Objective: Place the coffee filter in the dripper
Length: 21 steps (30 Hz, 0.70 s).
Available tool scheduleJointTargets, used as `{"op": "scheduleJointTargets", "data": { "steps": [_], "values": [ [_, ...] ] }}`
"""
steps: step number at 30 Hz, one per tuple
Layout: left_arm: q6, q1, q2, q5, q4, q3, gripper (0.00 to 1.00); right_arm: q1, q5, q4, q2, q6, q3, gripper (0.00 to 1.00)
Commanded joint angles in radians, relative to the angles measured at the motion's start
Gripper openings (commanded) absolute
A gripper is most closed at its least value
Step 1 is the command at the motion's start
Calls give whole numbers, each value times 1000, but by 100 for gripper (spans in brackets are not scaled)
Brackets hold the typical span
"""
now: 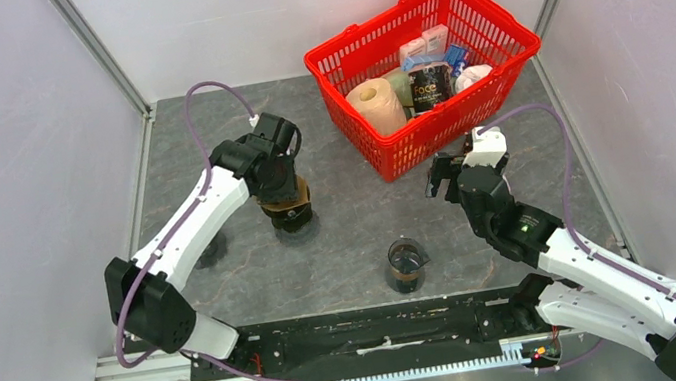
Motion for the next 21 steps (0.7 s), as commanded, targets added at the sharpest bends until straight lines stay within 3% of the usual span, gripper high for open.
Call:
{"op": "scheduleJointTargets", "data": {
  "steps": [1,15,21],
  "values": [
    [-20,-3,-68,11,2,49,47,1,7,42,2,-12,8,99],
    [-32,-3,-126,-30,-14,92,50,2,6,42,1,-12,7,99],
    [-59,-3,-156,-27,53,65,52,2,5,41,0,-12,7,99]
  ]
}}
